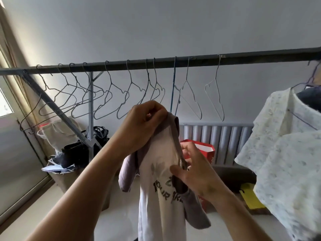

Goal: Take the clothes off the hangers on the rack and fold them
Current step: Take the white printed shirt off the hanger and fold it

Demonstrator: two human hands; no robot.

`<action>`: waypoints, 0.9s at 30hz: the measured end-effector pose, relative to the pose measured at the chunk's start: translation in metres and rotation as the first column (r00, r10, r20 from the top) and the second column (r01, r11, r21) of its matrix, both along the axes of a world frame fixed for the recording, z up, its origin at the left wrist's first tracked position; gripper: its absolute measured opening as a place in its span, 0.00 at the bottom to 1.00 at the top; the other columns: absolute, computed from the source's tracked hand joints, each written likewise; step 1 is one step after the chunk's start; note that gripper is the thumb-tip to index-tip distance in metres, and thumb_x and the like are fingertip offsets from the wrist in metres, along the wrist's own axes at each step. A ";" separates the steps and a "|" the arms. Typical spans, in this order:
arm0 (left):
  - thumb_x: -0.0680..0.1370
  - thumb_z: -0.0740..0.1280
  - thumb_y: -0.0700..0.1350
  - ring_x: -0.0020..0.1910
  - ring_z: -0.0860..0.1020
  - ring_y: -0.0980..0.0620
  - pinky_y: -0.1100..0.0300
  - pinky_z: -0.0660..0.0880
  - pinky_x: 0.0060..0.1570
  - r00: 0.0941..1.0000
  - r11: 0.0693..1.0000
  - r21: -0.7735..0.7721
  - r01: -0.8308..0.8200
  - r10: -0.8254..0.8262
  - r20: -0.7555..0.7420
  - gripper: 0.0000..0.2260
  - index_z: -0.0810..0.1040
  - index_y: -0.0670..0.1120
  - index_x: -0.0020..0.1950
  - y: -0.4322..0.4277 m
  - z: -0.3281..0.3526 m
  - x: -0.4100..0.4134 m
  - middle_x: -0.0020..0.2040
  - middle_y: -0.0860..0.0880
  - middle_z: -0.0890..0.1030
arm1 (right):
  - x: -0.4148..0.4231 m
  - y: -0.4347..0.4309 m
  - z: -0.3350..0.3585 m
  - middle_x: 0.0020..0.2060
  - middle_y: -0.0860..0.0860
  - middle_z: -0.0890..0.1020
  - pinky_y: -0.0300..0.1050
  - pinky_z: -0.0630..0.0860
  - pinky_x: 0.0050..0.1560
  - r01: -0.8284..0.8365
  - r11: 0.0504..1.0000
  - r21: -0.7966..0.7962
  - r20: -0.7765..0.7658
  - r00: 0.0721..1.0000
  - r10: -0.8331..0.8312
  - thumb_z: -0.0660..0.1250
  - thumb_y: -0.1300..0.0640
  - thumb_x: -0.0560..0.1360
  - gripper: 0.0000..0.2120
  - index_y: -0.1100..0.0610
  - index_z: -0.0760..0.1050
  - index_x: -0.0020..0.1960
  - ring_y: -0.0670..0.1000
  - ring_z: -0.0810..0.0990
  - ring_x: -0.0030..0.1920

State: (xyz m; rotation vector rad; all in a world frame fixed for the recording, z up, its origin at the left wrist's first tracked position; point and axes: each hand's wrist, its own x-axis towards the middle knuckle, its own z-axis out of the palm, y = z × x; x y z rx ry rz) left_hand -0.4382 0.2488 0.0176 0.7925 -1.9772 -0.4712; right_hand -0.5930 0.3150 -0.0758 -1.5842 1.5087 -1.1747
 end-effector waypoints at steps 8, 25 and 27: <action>0.80 0.65 0.40 0.36 0.75 0.61 0.68 0.72 0.39 0.998 0.997 0.072 0.009 -0.005 -0.063 0.08 0.78 0.48 0.41 0.000 0.002 0.019 0.34 0.57 0.77 | -0.013 -0.007 -0.022 0.40 0.49 0.85 0.42 0.82 0.40 -0.028 0.999 0.042 0.099 0.995 0.023 0.70 0.54 0.75 0.05 0.55 0.77 0.47 0.48 0.84 0.40; 0.74 0.69 0.50 0.38 0.80 0.58 0.65 0.75 0.40 1.000 0.954 0.298 -0.022 0.019 0.014 0.06 0.84 0.50 0.41 -0.001 -0.010 0.078 0.37 0.51 0.84 | -0.082 0.010 0.058 0.47 0.52 0.85 0.38 0.79 0.44 -0.315 0.949 0.008 0.053 0.948 0.315 0.78 0.41 0.62 0.26 0.53 0.79 0.54 0.50 0.85 0.49; 0.72 0.69 0.51 0.37 0.80 0.55 0.65 0.76 0.38 0.997 0.942 0.334 0.040 -0.016 -0.076 0.09 0.83 0.47 0.41 0.003 -0.010 0.079 0.37 0.48 0.84 | -0.086 0.012 0.061 0.46 0.51 0.85 0.39 0.79 0.46 -0.309 0.951 -0.007 -0.021 0.951 0.309 0.76 0.51 0.67 0.15 0.53 0.80 0.52 0.49 0.84 0.49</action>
